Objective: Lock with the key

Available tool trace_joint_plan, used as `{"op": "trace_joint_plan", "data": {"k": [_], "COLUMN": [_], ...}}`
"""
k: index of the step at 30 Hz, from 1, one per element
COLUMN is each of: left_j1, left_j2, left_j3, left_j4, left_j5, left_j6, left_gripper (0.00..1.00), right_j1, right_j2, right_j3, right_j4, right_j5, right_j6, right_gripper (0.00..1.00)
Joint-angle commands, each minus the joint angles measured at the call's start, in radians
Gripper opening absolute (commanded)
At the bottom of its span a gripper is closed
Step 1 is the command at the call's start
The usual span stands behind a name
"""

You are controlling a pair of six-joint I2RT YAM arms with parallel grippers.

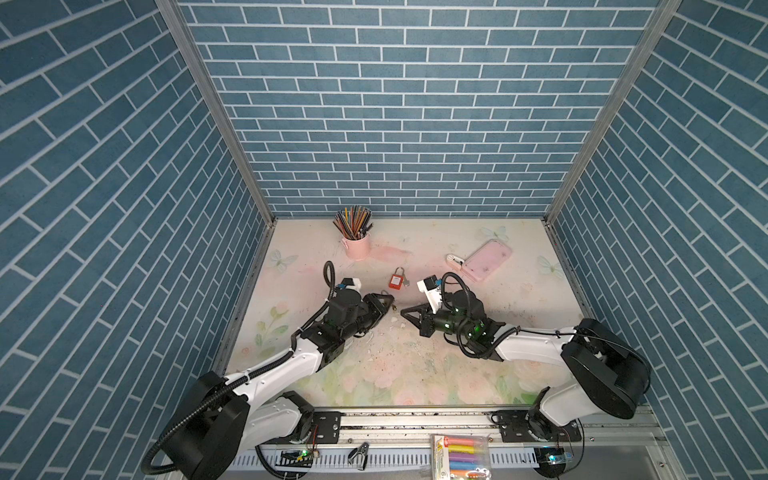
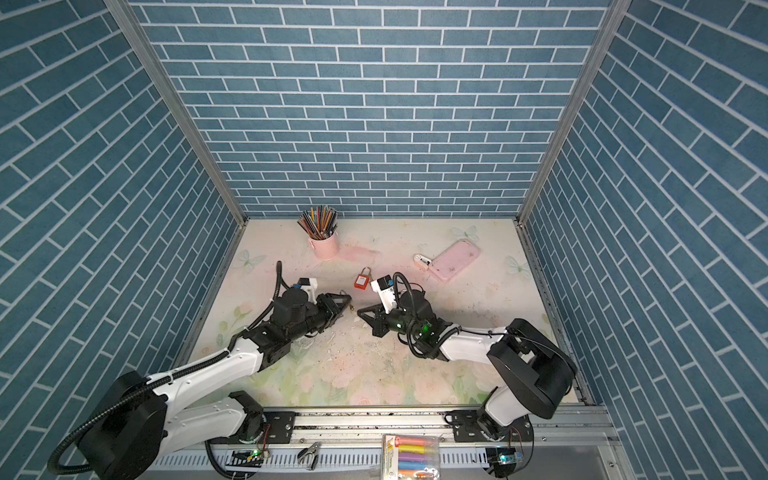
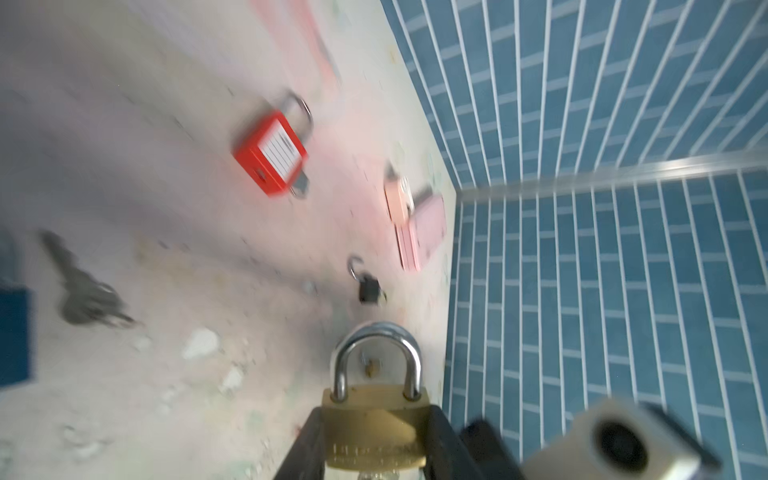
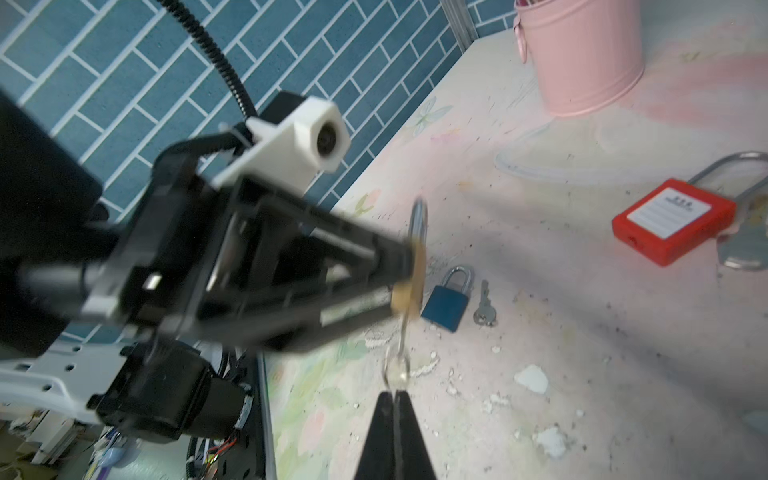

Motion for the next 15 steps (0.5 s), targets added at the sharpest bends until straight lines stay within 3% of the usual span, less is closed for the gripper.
{"op": "trace_joint_plan", "data": {"k": [1, 8, 12, 15], "left_j1": [0.038, 0.027, 0.0, -0.025], "left_j2": [-0.019, 0.013, 0.033, 0.048], "left_j3": [0.035, 0.055, 0.106, 0.139], "left_j4": [-0.017, -0.047, -0.148, -0.214], "left_j5": [-0.118, -0.055, -0.05, -0.045], "left_j6": [-0.009, 0.031, 0.109, 0.162], "left_gripper": [0.0, 0.0, 0.0, 0.0], "right_j1": [0.006, 0.006, 0.007, 0.006], "right_j2": [-0.034, -0.017, -0.013, -0.005], "right_j3": [-0.02, 0.013, 0.033, 0.061], "right_j4": [-0.035, -0.009, 0.021, 0.026], "right_j5": [-0.046, -0.034, 0.001, 0.017], "right_j6": [0.001, -0.001, -0.016, -0.032], "right_gripper": [0.0, 0.0, 0.15, 0.21]}}
